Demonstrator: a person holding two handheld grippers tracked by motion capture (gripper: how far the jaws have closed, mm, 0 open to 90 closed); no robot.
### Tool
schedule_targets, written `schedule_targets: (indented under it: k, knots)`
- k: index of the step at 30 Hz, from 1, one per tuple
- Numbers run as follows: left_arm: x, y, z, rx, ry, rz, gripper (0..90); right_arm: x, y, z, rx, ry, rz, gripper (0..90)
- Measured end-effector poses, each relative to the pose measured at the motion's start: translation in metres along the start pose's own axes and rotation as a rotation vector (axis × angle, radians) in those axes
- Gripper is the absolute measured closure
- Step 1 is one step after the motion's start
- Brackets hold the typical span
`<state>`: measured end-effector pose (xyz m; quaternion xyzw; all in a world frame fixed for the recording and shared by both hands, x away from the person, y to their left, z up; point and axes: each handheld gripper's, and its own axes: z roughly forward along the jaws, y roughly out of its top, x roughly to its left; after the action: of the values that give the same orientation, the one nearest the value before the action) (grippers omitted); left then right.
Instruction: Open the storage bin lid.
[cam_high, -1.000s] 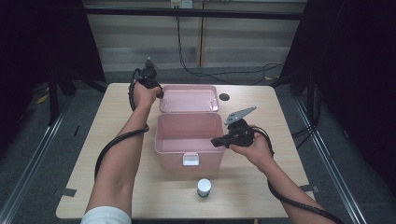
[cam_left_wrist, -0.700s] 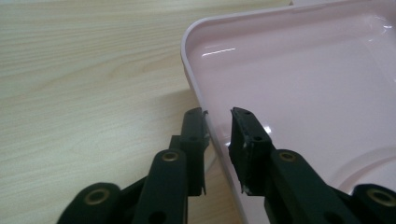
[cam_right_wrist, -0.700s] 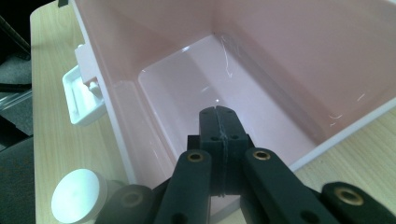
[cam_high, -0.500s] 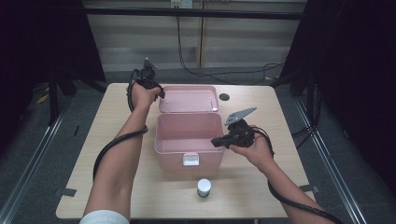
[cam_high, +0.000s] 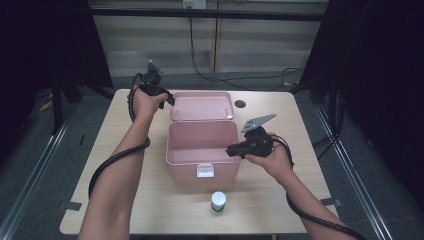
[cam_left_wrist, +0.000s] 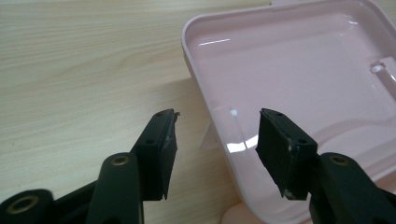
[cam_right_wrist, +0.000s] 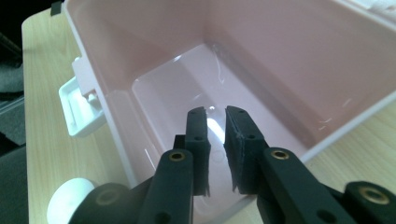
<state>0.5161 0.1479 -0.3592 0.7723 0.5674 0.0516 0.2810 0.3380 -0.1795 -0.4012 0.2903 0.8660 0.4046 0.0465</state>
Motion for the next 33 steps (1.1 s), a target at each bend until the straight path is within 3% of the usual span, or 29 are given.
schedule_targets:
  k: [15, 33]
  knots:
    - [0.011, -0.031, -0.027, -0.013, -0.011, 0.008, 35.7, 0.004, 0.001, -0.021, -0.027, -0.03, 0.021, 64.5]
    - [0.021, -0.072, -0.036, -0.037, -0.044, 0.039, 30.8, 0.004, -0.003, -0.048, -0.031, -0.086, 0.031, 56.8]
